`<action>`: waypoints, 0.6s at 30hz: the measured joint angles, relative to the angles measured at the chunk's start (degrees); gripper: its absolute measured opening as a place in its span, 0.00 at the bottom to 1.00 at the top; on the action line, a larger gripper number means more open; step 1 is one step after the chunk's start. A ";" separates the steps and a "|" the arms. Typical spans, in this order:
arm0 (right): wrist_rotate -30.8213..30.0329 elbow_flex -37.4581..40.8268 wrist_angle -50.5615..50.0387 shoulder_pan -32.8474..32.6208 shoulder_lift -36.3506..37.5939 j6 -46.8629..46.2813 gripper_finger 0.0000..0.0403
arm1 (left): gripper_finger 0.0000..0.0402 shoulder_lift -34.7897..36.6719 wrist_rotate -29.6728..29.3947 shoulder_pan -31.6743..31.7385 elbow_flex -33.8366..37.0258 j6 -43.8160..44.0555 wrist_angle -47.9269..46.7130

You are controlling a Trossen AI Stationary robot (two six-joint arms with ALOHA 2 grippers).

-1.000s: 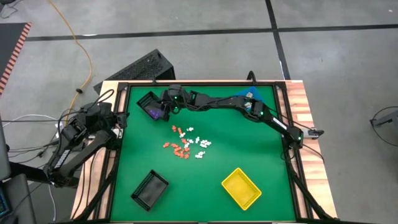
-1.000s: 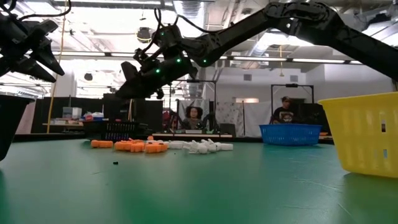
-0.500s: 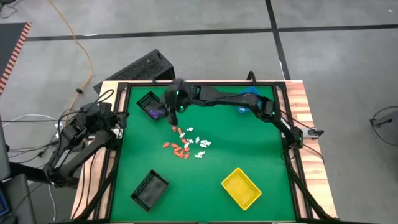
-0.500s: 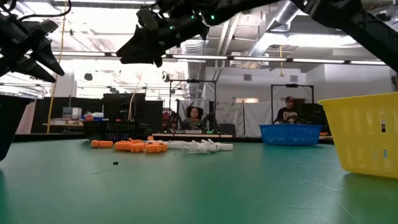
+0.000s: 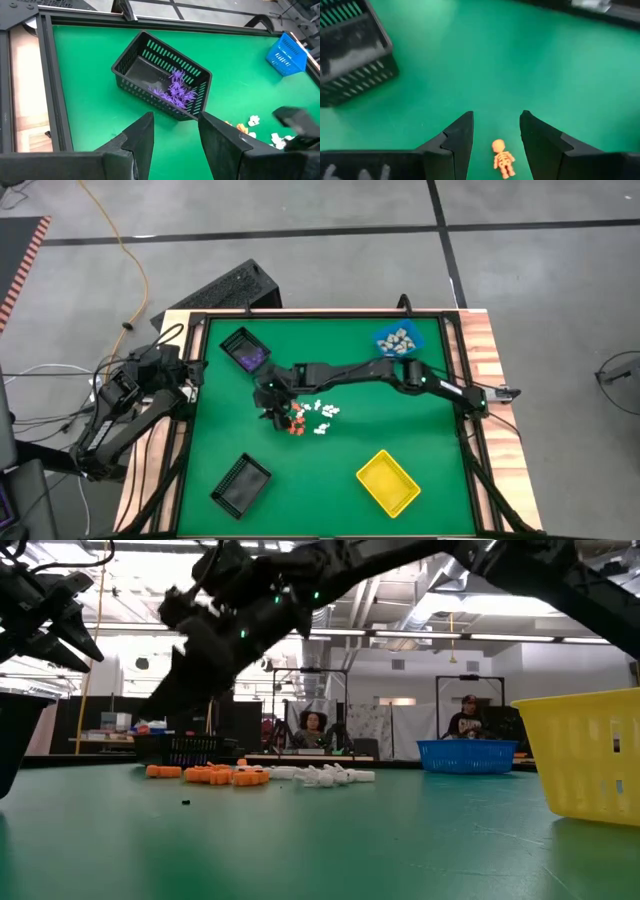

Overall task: Sort Halloween decoration
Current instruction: Put the orange skeleton toy into the yellow basket

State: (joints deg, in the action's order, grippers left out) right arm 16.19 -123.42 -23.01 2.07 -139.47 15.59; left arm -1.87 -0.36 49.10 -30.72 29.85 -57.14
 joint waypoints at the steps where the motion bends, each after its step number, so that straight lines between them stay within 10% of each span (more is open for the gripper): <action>1: 0.01 -0.03 0.09 0.04 -0.77 0.03 0.46 | 0.36 0.00 -0.03 0.00 0.00 0.00 0.03; 18: -2.29 -0.06 -2.86 1.38 -5.19 0.96 0.39 | 0.36 0.00 -0.05 0.00 0.00 -0.02 0.03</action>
State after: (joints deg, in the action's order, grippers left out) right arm 13.89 -123.48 -25.87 3.44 -144.66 16.56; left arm -1.87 -0.40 49.10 -30.72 29.82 -57.10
